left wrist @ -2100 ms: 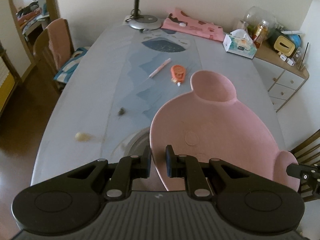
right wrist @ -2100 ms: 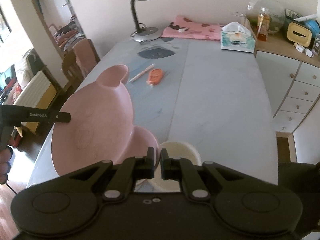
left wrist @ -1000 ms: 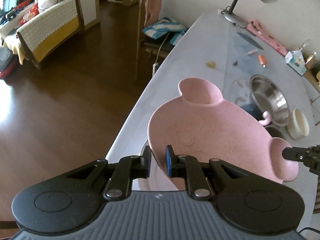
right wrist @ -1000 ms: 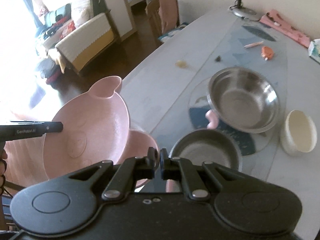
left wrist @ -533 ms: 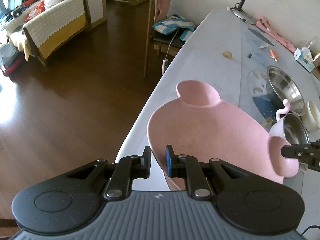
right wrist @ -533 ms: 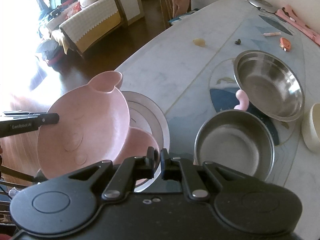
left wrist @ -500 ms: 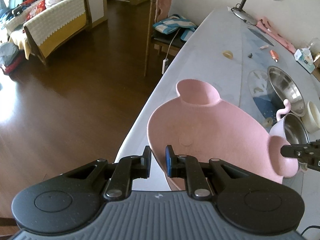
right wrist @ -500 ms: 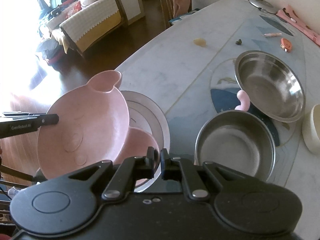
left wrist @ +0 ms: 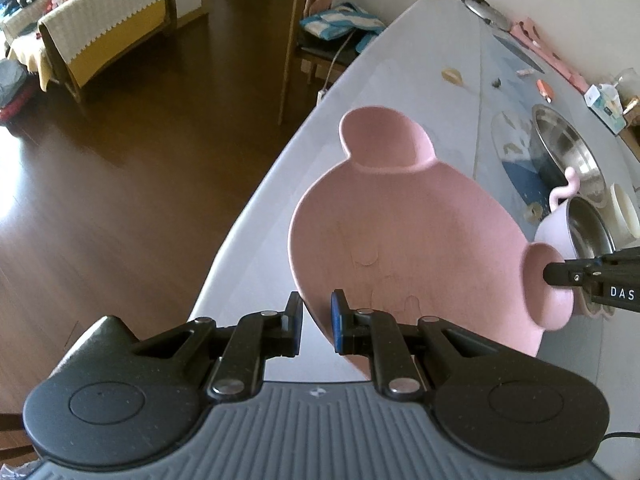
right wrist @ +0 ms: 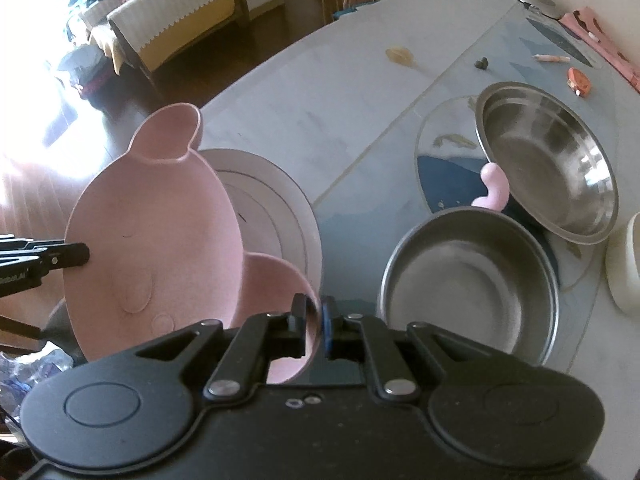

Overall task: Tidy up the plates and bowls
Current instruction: 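Lower the pink plate onto the white plates with the left tool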

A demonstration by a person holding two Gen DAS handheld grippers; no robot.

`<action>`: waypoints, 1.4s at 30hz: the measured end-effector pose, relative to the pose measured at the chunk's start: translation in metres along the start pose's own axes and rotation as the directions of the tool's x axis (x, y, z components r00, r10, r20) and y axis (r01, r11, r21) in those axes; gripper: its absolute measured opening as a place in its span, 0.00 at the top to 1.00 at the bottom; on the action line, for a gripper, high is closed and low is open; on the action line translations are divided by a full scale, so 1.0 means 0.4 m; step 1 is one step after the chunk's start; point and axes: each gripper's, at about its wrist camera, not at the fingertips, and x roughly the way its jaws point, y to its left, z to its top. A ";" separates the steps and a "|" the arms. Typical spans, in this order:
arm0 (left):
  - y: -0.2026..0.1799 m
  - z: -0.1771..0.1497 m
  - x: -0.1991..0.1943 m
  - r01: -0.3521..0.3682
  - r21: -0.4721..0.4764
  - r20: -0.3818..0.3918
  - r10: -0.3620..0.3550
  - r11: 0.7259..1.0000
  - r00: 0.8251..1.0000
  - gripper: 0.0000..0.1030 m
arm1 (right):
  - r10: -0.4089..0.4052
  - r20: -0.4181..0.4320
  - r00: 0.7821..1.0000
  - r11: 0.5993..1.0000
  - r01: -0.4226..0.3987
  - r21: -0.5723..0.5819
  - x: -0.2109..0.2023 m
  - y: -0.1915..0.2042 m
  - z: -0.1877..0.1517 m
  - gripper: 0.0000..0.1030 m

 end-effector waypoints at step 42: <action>-0.017 0.070 0.059 -0.008 0.085 -0.042 0.011 0.996 0.999 0.86 | -0.060 0.048 0.997 0.993 0.055 0.101 0.002 -0.028 0.044 0.79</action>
